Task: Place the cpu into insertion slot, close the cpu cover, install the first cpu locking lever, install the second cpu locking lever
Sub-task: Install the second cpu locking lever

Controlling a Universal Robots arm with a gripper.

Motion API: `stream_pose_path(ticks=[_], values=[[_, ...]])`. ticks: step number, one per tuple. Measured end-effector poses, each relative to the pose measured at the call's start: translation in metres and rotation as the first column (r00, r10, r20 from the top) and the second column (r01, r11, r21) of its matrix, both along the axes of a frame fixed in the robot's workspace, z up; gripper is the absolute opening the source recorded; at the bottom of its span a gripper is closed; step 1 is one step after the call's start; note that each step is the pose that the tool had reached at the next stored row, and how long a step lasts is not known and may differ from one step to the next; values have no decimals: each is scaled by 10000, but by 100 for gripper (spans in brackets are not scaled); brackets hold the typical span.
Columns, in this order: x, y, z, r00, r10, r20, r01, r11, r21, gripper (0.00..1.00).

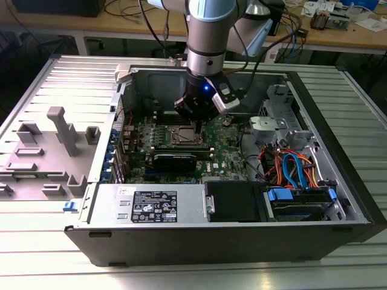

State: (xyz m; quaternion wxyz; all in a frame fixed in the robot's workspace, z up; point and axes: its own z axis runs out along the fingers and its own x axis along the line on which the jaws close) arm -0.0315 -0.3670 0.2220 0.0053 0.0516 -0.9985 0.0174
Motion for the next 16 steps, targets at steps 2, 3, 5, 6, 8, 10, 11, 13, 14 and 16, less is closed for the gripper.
stream_pose_path(ticks=[2, 3, 5, 6, 8, 10, 11, 13, 14, 16], values=[[-1, -20, 13, 10000, -1, 1, 1, 10000, 2, 12], [-1, -33, 16, 10000, 0, 0, 0, 10000, 1, 12], [-1, -73, 17, 10000, 2, 0, -2, 10000, 0, 12], [-1, -94, 17, 10000, 4, 0, -4, 10000, 1, 12], [0, -133, 18, 10000, 7, 1, -7, 10000, 2, 12], [-1, -156, 29, 10000, 6, -1, -6, 10000, -1, 12], [-1, -160, 43, 10000, 5, 0, -5, 10000, 0, 12], [-1, -162, 71, 10000, 5, 0, -5, 10000, 0, 12], [-1, -162, 90, 10000, 6, 0, -6, 10000, 1, 12], [0, -206, 118, 10000, 7, 0, -7, 10000, 0, 12]])
